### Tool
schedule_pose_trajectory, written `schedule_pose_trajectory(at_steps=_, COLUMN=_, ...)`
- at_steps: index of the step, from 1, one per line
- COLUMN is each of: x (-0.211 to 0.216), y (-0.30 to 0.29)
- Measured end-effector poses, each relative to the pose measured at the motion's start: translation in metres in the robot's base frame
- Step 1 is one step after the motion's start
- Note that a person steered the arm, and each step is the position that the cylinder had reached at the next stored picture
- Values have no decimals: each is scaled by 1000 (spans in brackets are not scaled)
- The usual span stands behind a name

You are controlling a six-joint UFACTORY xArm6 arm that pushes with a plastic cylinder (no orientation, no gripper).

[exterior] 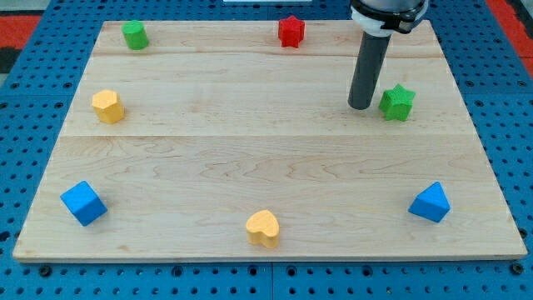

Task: Move your arm to the red circle

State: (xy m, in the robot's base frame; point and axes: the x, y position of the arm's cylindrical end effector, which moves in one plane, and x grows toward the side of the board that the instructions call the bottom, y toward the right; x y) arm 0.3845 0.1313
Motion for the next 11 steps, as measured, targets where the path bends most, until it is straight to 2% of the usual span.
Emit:
schedule_pose_trajectory(at_steps=3, x=-11, y=-23)
schedule_pose_trajectory(at_steps=7, x=-12, y=-22)
schedule_pose_trajectory(at_steps=8, x=-13, y=-49)
schedule_pose_trajectory(at_steps=9, x=-13, y=-127)
schedule_pose_trajectory(at_steps=11, x=-13, y=-199)
